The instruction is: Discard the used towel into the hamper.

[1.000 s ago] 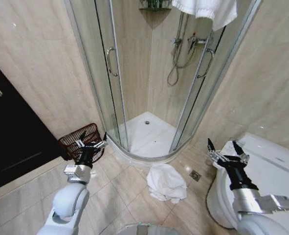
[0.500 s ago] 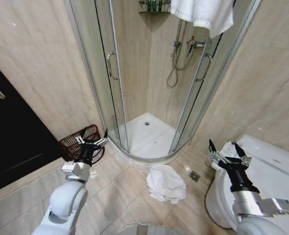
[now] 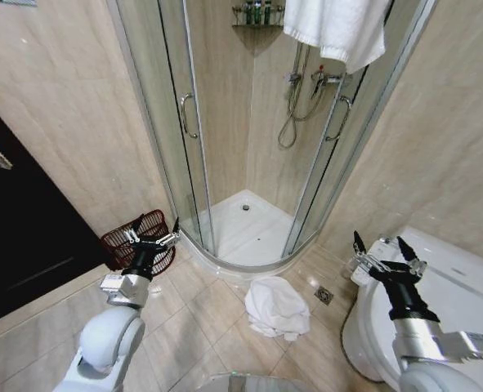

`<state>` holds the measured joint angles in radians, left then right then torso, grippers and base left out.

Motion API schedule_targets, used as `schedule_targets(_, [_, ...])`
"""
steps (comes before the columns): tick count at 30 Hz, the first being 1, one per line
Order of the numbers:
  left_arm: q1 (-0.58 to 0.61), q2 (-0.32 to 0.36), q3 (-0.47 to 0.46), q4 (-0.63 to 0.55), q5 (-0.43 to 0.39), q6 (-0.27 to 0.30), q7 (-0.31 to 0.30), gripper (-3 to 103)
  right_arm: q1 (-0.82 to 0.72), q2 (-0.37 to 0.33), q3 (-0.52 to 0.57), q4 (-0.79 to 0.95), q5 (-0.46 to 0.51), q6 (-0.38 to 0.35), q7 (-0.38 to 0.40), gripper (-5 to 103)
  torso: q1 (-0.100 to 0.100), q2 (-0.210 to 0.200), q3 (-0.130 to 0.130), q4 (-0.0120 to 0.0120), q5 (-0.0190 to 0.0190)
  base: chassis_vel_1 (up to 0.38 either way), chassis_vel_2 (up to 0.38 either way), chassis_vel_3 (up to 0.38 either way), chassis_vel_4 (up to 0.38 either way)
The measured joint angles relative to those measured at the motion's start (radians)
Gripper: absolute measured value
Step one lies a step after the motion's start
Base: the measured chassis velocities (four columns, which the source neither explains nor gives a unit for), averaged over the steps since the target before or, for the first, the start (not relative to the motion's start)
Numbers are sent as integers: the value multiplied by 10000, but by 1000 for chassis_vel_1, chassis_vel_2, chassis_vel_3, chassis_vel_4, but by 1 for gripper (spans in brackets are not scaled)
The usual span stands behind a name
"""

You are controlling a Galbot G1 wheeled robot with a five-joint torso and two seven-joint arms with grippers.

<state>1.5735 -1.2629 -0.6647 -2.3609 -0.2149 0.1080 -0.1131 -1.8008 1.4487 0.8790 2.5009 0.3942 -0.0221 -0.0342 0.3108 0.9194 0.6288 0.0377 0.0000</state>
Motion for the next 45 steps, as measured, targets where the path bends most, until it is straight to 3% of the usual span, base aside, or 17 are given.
schedule_targets(8, [-145, 52, -63, -9, -705, 80, -60, 100, 32, -81, 9, -6, -19, -91, -94, 100, 171, 382, 213, -1, 0, 0, 0, 0, 0])
schedule_targets(12, [-248, 93, -21, -38, -1413, 558, -435, 100, -117, -33, -122, -9, 307, -186, -191, 100, 273, 623, 352, 0, 0, 0, 0, 0, 0])
schedule_targets(21, [-187, 177, -235, 1, -1240, 764, -110, 100, -62, -26, -172, -10, 280, -262, -385, 100, 446, 1012, 569, 0, 0, 0, 0, 0, 0])
schedule_targets(25, [-171, 260, -330, -129, -1383, 1193, -65, 100, -62, -28, -283, -11, 264, -401, -349, 100, 551, 1251, 702, 0, 1, 0, 0, 0, 0])
schedule_targets(45, [-155, 303, -588, -49, -1360, 1044, 121, 100, 372, -100, -436, -10, 113, -725, -119, 100, 1001, 2260, 1260, 0, 0, 0, 0, 0, 0])
